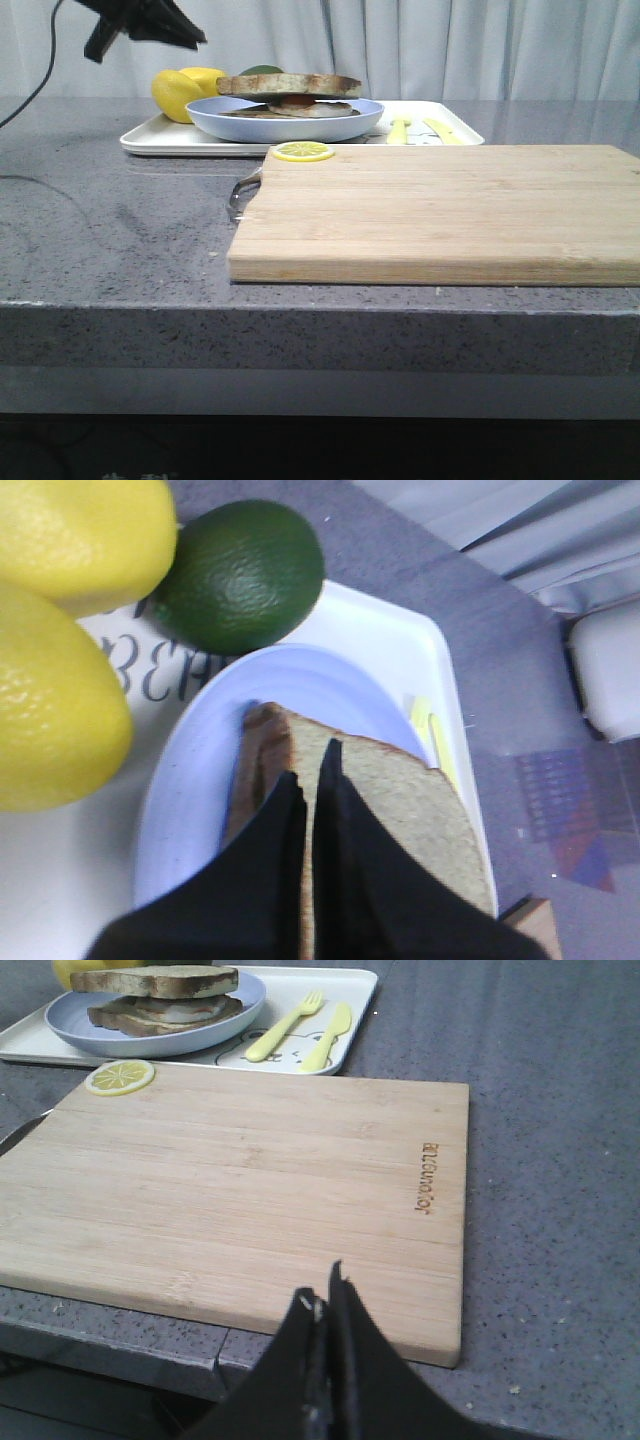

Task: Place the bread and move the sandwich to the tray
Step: 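Release the plate and raise the left gripper away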

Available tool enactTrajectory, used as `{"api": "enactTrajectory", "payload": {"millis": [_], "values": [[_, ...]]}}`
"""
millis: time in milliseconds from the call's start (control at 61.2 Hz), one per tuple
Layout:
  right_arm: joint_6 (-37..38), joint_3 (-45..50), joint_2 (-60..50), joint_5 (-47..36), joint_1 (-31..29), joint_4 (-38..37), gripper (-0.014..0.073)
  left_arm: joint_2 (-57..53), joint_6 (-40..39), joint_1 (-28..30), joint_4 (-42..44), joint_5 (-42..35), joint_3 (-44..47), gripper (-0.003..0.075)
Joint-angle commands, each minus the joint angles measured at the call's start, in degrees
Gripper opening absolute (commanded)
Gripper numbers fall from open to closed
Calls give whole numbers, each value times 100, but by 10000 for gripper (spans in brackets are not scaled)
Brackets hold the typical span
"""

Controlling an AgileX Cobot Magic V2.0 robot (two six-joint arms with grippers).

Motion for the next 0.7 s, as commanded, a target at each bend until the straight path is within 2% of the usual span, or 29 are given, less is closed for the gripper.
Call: {"api": "enactTrajectory", "payload": {"millis": [0,163,294,392,555,686], "values": [[-12,-138,60,-468,-30,-13,-62,-782,-34,18,-491,-16,-678,-20],[-12,-138,60,-408,-30,-13,-62,-1247,16,-23,-332,-16,-678,-20],[-12,-138,60,-369,-30,-13,-62,-1586,16,-362,742,-16,-587,-20],[-12,-138,60,-369,-30,-13,-62,-1901,25,-641,1461,-16,-182,-20],[-12,-138,60,-369,-30,-13,-62,-2722,89,-930,2707,-16,1408,-20],[-12,-138,60,-369,-30,-13,-62,-3450,386,-930,2788,-16,3125,-20]]}}
